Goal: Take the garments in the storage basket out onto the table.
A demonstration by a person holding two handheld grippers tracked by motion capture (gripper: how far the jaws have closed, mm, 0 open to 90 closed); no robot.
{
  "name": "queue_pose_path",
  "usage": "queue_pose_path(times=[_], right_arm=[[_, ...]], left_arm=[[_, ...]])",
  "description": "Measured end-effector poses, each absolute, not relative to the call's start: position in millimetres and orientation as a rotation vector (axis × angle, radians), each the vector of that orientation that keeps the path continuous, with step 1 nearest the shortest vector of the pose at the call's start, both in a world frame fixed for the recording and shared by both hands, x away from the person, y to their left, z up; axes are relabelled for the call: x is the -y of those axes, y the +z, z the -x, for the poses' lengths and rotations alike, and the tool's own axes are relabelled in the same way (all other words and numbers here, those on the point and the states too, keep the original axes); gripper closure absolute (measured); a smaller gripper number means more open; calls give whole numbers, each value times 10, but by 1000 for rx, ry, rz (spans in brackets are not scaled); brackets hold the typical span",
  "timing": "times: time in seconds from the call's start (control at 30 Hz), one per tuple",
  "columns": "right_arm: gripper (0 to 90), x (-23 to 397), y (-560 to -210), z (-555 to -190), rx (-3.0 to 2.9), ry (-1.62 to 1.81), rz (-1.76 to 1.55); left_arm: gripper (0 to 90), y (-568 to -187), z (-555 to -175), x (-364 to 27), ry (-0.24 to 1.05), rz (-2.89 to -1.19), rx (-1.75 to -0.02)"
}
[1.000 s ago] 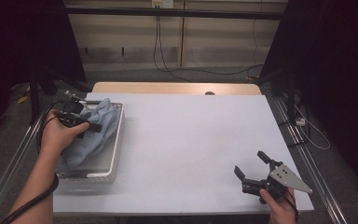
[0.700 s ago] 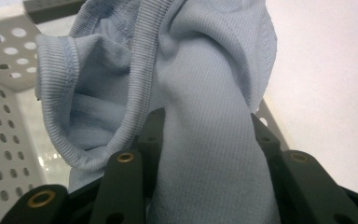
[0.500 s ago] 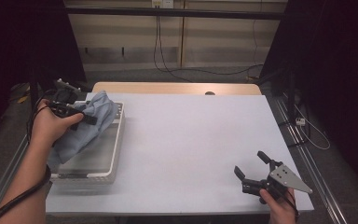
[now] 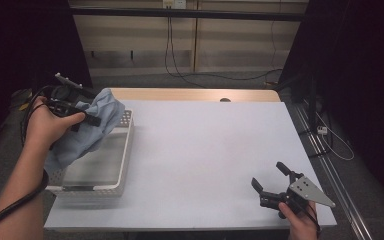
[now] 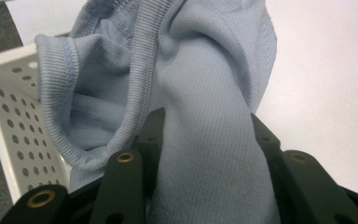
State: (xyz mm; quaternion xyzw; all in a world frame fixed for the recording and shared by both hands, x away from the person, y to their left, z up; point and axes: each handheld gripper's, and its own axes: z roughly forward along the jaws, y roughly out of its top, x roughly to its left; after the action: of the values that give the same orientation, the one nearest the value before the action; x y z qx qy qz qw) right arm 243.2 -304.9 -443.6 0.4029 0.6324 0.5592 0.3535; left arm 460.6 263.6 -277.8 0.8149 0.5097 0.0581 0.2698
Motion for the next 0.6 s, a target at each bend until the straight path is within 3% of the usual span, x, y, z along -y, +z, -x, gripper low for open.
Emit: queue_pose_path(times=[0.6], right_arm=[[6,3050,-4436,-2432,-1636,1447,-1042]], left_arm=[[589,-2604,-4625,-2363,101,-2232,-1278]])
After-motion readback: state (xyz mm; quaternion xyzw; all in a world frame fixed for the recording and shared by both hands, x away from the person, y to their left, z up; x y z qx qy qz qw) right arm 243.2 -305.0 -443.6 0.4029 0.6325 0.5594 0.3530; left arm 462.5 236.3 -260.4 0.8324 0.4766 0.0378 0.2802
